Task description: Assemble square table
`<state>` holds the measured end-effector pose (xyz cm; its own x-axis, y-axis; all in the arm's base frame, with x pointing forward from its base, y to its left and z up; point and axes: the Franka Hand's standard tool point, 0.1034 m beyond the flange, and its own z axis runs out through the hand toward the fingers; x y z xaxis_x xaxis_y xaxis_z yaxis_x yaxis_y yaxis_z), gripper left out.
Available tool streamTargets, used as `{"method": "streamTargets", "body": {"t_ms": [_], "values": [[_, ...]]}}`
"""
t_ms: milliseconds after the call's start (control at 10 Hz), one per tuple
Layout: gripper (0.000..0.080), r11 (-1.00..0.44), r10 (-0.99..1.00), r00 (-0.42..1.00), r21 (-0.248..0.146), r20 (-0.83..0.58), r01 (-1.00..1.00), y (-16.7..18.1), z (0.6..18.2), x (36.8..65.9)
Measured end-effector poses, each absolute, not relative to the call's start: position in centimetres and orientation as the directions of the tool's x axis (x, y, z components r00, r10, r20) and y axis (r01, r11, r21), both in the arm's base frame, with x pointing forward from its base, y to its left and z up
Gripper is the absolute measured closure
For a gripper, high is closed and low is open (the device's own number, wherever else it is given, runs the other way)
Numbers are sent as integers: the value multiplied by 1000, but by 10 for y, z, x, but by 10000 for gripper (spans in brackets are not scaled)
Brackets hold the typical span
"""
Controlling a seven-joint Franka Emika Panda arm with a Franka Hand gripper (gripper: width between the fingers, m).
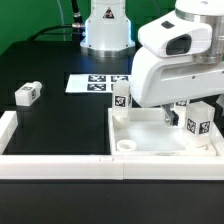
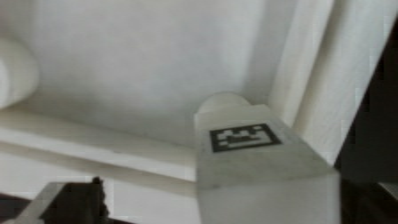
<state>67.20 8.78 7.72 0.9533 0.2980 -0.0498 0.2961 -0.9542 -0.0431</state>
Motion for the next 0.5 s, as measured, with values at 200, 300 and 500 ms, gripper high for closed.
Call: {"method": "streamTargets", "body": {"t_ms": [200,300,500], "values": [[372,-945,326,944,-43,-49,324,87,77,672],[372,-945,326,944,-43,-49,324,87,77,672],[511,-945,326,944,-43,-50,324,87,77,672]]}}
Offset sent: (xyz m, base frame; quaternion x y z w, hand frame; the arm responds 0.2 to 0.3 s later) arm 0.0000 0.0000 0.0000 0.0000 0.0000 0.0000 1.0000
